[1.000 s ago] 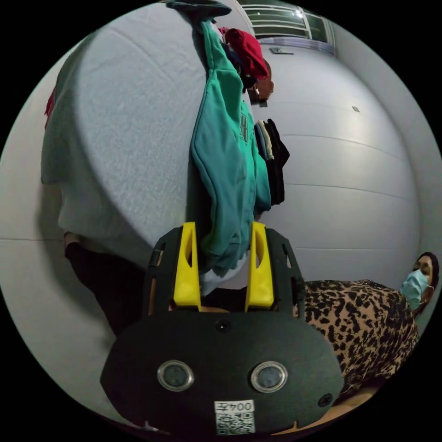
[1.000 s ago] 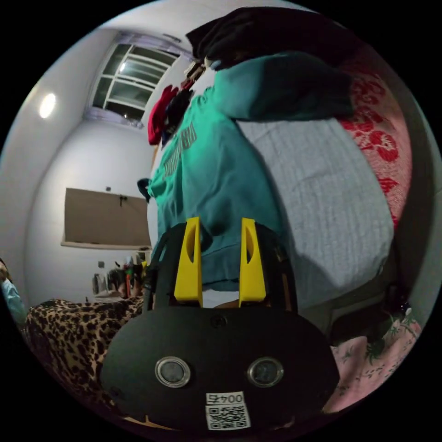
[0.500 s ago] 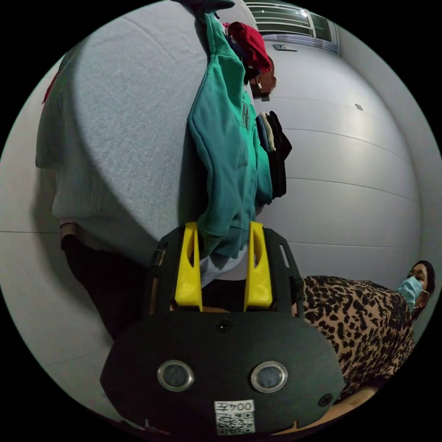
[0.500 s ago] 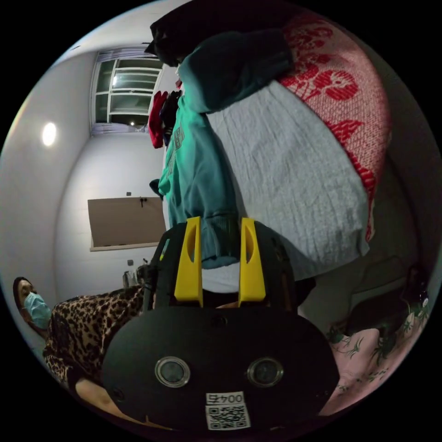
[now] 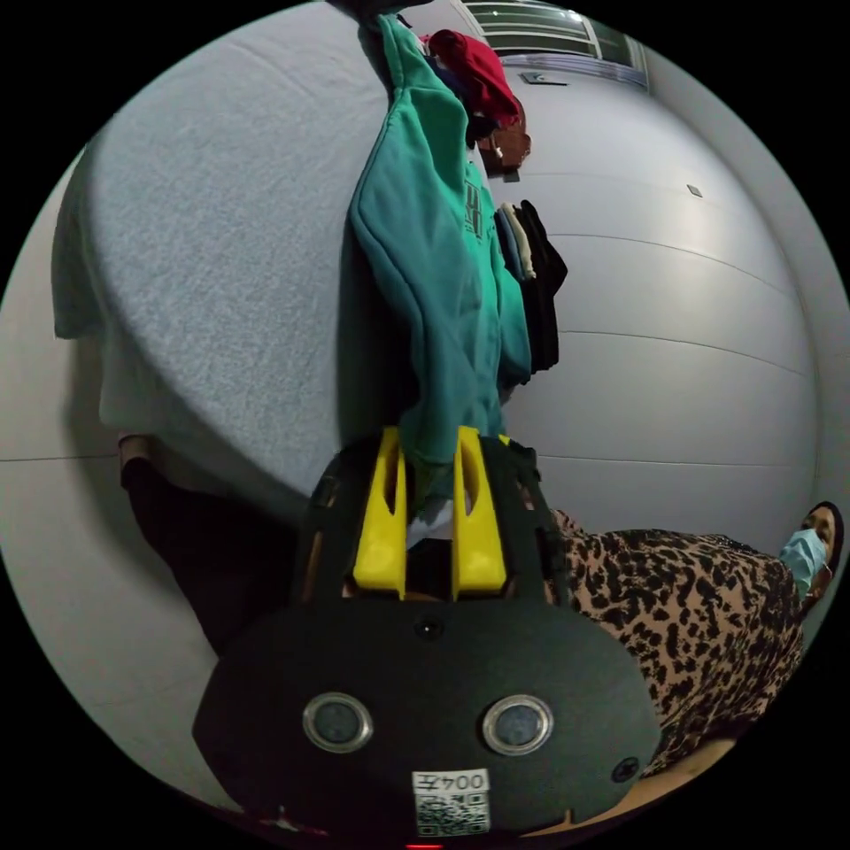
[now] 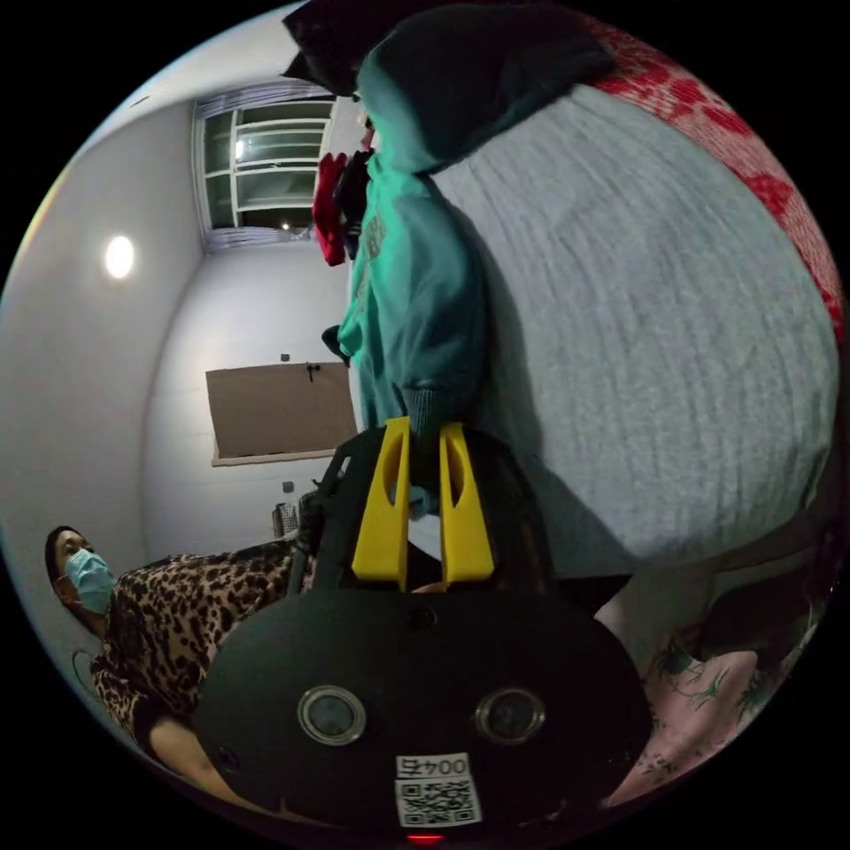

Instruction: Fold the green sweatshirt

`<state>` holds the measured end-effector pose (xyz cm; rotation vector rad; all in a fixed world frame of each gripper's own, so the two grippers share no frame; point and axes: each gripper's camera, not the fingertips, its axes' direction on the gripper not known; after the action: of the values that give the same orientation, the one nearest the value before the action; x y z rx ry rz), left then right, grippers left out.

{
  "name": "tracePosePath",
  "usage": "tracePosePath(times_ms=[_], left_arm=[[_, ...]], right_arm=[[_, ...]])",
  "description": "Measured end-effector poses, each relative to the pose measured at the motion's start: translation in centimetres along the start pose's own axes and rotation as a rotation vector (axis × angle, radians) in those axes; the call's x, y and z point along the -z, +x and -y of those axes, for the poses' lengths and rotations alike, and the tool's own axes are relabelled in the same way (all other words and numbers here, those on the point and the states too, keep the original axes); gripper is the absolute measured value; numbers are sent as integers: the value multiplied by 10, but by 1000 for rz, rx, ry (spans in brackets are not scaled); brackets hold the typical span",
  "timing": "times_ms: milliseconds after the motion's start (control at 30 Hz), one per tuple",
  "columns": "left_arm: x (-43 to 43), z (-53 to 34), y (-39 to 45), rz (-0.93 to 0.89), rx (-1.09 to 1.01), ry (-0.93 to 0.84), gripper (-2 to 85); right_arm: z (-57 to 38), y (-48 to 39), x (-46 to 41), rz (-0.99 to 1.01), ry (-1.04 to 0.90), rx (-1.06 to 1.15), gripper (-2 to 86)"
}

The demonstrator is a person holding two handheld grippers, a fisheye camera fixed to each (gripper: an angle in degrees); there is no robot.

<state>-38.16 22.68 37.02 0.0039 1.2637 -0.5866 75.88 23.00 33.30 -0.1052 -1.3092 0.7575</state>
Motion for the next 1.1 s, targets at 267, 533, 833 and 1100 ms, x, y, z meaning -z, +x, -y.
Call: tracePosePath(times_ms=[267, 533, 833, 1100], left_arm=[[70, -29, 47, 87, -92, -10, 52], [56, -65, 29, -87, 82, 119, 47], [61, -52, 1, -21, 338, 117, 50], [69, 153, 88, -165, 157, 216, 49]], right_arm=[[-30, -111, 37, -159, 27, 269, 46], [-76, -94, 13, -259, -49, 142, 38], [-80, -102, -4, -264, -51, 21, 35], [70, -210, -29, -86, 172, 91, 30]])
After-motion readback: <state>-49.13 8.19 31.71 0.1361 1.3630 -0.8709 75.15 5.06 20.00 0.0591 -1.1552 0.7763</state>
